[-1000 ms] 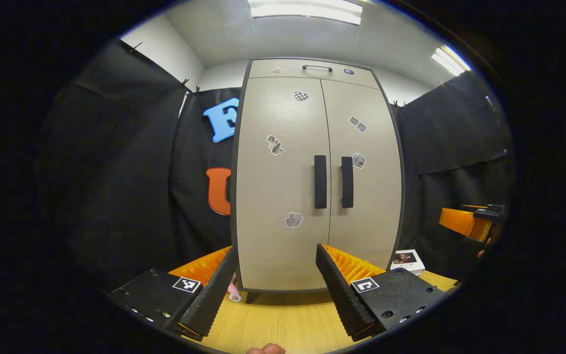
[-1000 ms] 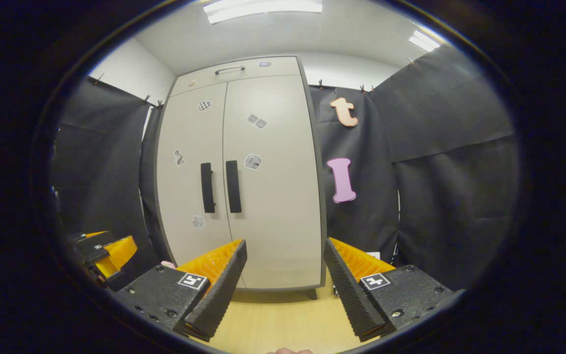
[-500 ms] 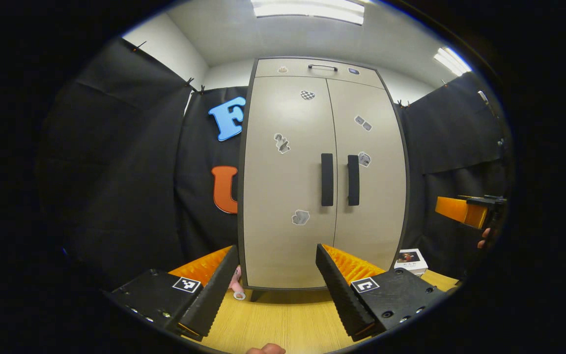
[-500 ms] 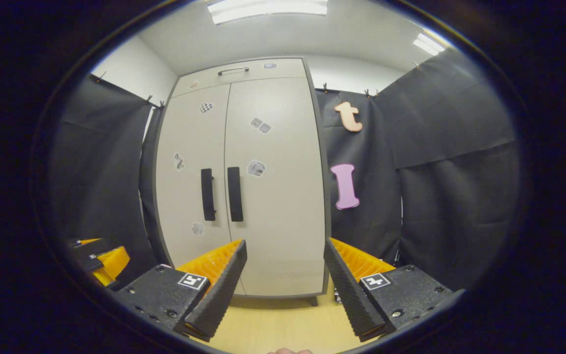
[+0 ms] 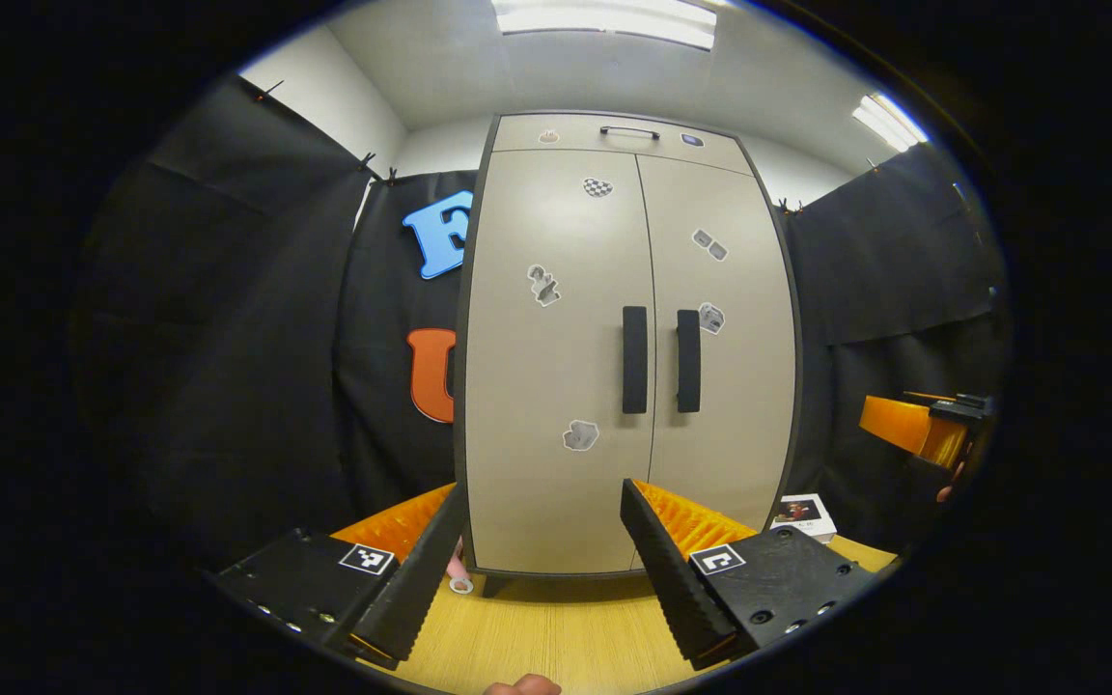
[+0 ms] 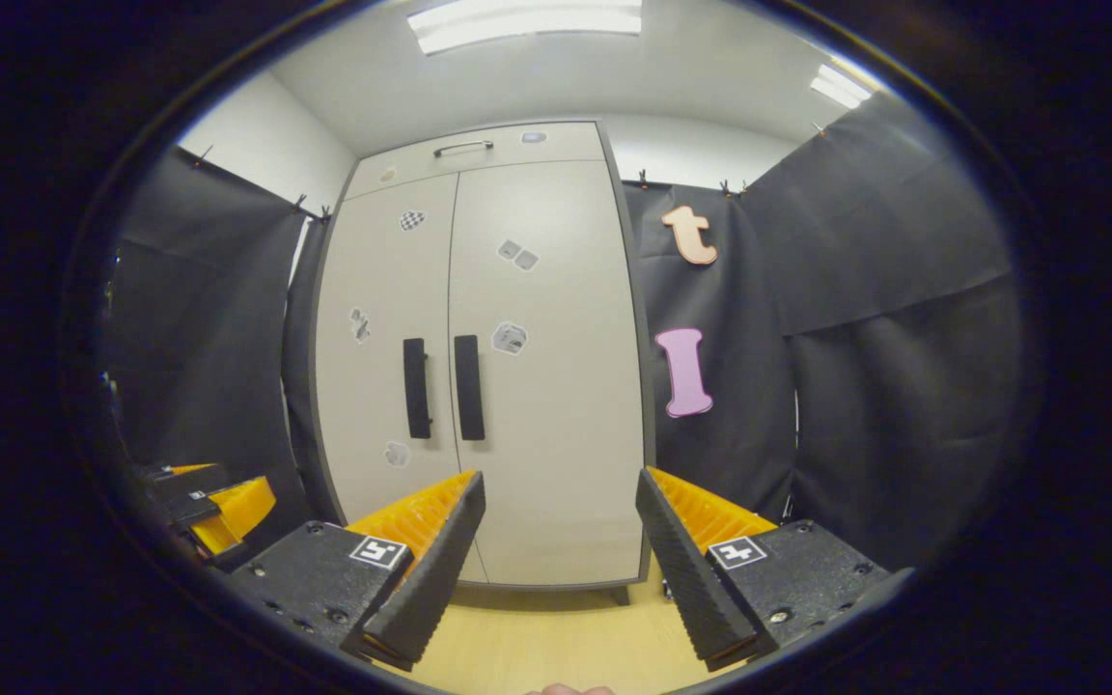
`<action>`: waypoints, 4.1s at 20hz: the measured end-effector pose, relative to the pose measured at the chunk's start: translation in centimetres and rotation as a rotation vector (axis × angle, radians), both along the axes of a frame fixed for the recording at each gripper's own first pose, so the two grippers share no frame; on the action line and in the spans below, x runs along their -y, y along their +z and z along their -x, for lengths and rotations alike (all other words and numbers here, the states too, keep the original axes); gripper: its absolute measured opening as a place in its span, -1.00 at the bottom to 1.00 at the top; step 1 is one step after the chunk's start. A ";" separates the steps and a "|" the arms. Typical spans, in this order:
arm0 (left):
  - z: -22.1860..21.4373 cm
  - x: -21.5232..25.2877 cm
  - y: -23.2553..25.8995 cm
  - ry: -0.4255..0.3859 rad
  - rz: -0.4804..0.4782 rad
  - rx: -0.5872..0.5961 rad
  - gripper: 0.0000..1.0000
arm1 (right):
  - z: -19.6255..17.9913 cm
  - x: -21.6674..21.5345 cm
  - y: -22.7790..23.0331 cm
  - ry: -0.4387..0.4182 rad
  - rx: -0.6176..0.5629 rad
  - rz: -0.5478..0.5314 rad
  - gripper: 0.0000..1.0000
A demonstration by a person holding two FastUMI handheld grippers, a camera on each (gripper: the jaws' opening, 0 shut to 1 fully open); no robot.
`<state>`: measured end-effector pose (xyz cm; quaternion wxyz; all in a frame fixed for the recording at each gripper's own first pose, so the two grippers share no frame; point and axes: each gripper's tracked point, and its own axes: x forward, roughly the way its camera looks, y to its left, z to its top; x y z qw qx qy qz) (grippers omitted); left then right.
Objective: Open the right door of the double-door shoe cabinet with the right hand, and open the left door with the left hand.
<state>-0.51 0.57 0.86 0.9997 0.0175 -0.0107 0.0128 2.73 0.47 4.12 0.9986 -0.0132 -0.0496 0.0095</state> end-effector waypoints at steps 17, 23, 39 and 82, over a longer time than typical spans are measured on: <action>2.6 -2.1 -1.5 -0.011 -0.004 -0.038 0.91 | -11.8 -7.5 3.5 0.092 0.015 0.004 0.96; 2.5 -3.1 -2.2 -0.007 0.013 -0.059 0.90 | -19.4 -10.0 5.0 0.082 -0.042 -0.001 0.97; 1.1 -6.1 -2.6 0.027 0.016 -0.060 0.91 | -24.6 -11.9 5.2 0.047 -0.071 0.064 -0.05; 1.4 -0.4 0.2 0.022 0.000 -0.008 0.91 | -5.1 6.0 6.6 0.067 -0.099 0.071 -0.79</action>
